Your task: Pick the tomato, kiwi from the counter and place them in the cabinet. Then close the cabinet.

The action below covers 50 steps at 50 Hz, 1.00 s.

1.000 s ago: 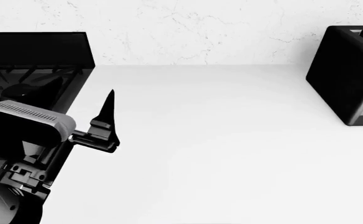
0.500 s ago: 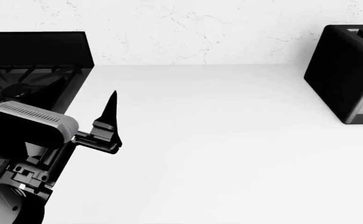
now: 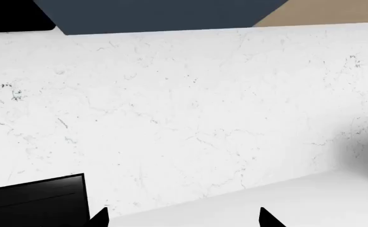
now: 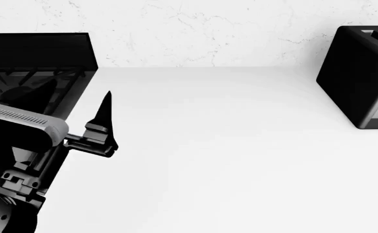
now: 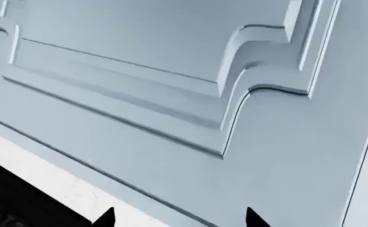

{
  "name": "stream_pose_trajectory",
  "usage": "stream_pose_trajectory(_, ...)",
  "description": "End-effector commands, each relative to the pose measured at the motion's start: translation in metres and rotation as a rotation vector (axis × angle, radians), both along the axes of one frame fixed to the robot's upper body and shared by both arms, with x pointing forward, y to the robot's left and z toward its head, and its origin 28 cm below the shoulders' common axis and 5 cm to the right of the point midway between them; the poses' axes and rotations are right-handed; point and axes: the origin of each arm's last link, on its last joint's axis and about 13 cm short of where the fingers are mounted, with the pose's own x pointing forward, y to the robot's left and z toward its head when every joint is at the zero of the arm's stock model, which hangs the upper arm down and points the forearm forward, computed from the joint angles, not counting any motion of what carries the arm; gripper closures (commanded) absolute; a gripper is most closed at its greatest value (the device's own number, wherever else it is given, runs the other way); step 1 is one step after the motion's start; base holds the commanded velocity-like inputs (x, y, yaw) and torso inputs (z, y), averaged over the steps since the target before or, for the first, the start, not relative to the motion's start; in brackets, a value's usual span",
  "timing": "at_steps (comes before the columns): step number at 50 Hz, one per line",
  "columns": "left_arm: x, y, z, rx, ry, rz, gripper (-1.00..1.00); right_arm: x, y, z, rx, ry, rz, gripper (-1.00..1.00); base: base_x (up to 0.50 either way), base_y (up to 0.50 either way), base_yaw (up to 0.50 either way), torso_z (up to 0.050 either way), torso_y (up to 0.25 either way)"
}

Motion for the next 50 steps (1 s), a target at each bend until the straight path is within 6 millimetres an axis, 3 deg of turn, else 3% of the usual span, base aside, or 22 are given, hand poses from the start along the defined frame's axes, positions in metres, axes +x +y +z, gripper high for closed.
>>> stream_pose_trajectory(1, -0.005, 0.006, 0.0, -0.011, -0.008, 0.019, -1.0, -0.044, -0.026, -0.038, -0.003, 0.013, -0.132, -1.0, 0.0, 0.0, 0.0, 0.0, 0.0)
stream_pose_trajectory(23, -0.043, 0.028, -0.004, -0.04, -0.072, 0.081, -1.0, -0.09, -0.05, -0.088, 0.076, -0.012, -0.308, -1.0, 0.0, 0.0, 0.0, 0.0, 0.0)
stream_pose_trajectory(33, -0.064, 0.036, 0.0, -0.038, -0.13, 0.15, -1.0, -0.118, -0.057, -0.104, 0.103, -0.17, -0.498, -1.0, 0.0, 0.0, 0.0, 0.0, 0.0)
stream_pose_trajectory(45, -0.075, 0.047, 0.002, -0.102, -0.182, 0.301, -1.0, -0.155, -0.077, -0.142, 0.264, -0.316, -0.777, -1.0, 0.0, 0.0, 0.0, 0.0, 0.0)
stream_pose_trajectory(50, -0.082, 0.05, -0.001, -0.14, -0.21, 0.36, -1.0, -0.166, -0.069, -0.15, 0.356, -0.366, -0.875, -1.0, 0.0, 0.0, 0.0, 0.0, 0.0)
